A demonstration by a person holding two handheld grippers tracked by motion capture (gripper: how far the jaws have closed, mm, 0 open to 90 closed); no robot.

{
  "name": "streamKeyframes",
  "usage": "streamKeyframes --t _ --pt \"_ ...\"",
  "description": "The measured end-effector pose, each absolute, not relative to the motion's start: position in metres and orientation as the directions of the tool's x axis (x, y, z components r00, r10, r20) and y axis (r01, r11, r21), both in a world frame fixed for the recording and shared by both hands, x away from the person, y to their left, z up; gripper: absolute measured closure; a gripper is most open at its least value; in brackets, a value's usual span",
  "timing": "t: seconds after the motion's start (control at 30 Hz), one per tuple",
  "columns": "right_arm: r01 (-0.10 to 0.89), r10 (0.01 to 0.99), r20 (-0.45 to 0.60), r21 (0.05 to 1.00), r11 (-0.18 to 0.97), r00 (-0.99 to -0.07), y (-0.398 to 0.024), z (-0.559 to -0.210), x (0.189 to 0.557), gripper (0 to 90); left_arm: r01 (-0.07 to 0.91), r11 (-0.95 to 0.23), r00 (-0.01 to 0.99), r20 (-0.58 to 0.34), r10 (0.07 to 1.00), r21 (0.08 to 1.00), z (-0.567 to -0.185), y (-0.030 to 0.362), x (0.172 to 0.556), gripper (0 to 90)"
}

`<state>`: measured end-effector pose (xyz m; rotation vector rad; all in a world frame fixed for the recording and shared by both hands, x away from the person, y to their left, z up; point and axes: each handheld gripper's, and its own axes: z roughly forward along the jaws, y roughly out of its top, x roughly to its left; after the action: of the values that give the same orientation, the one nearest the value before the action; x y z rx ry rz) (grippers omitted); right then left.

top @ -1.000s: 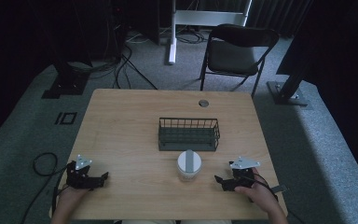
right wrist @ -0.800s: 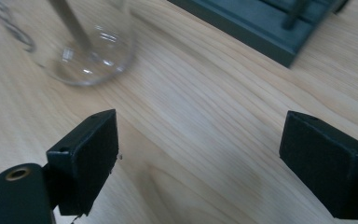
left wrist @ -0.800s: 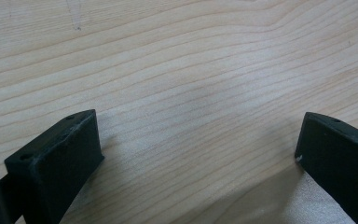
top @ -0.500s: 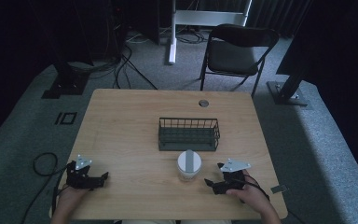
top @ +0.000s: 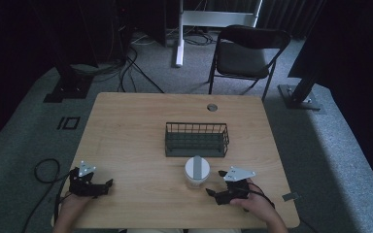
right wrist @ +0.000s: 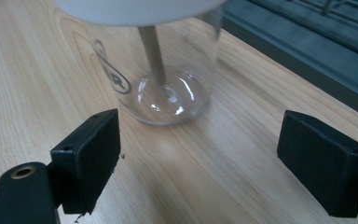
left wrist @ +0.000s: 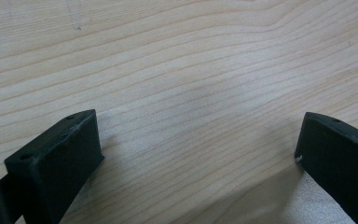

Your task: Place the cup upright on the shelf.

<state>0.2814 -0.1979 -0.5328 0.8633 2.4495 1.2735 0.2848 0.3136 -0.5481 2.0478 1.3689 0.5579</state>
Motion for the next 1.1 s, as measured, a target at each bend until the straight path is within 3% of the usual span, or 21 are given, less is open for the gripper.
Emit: streamKeyframes --t 1.1 --pt "0.355 0.597 0.109 0.881 0.313 -0.795 -0.161 -0.54 0.286 13.1 0.671 -0.282 0.377 0.012 0.926 0.686 -0.548 0.314 0.285 0.5"
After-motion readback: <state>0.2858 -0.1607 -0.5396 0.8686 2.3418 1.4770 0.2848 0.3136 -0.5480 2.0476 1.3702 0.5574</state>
